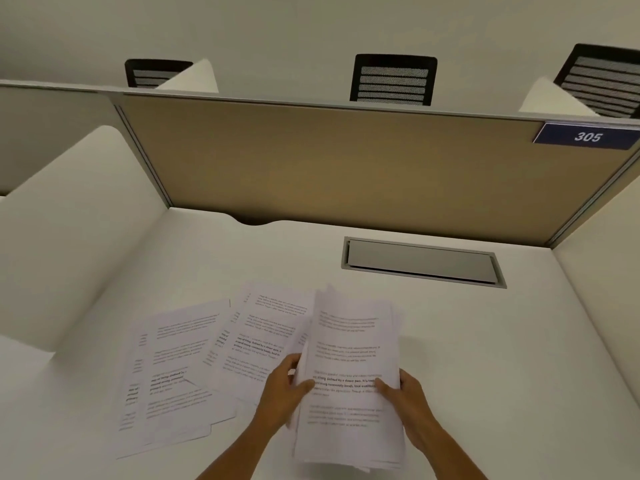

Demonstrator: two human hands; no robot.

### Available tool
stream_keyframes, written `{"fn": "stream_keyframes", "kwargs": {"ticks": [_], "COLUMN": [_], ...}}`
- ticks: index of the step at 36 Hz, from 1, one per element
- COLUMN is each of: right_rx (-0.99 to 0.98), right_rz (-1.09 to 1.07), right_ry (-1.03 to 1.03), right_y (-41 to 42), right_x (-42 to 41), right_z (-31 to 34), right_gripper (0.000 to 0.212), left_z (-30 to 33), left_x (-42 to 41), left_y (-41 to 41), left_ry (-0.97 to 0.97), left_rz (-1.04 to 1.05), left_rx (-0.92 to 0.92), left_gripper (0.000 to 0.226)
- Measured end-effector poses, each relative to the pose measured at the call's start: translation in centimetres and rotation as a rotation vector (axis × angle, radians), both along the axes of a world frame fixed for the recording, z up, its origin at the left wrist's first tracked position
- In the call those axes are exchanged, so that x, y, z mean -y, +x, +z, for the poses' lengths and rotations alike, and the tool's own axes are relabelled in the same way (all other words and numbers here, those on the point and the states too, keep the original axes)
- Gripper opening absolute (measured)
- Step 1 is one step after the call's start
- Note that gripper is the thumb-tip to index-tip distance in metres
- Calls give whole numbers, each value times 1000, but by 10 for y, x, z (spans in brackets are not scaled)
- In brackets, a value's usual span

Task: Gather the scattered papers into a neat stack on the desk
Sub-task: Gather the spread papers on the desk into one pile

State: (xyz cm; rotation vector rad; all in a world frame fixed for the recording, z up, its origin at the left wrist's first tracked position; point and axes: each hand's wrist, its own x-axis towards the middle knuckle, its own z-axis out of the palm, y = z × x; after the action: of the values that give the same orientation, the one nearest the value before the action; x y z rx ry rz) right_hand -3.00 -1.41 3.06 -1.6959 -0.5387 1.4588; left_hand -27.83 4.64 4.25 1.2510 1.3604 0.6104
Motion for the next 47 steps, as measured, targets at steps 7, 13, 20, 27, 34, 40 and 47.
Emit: {"fn": "stream_keyframes", "kwargs": {"ticks": [7, 13, 20, 27, 34, 40, 47], "right_rx": [88, 169, 361, 590, 552, 354, 396], "right_rz": [40, -15, 32, 148, 161, 94, 149], "right_ry": [-50, -115, -202, -392, -401, -365, -419], "right_y": [-34, -57, -74, -81, -83, -83, -81], "right_x": [-14, -26, -39, -50, -61, -66, -65], "right_z": [-8, -12, -21, -30, -35, -38, -31], "right_gripper": [45, 47, 47, 55, 61, 71, 80], "left_z": [-23, -40, -57, -68, -77, -76, -71], "left_x": [-10, -19, -31, -36, -45, -49, -42], "left_y": [-10, -15, -4, 6, 3, 1, 3], "left_ry": [-33, -38, -60, -92, -62, 0, -32], "left_rz": [21, -26, -51, -122, -107, -201, -138], "left_rx": [-224, -360, -534, -753, -797, -799, -448], "left_gripper": [44, 43, 54, 57, 52, 46, 40]}}
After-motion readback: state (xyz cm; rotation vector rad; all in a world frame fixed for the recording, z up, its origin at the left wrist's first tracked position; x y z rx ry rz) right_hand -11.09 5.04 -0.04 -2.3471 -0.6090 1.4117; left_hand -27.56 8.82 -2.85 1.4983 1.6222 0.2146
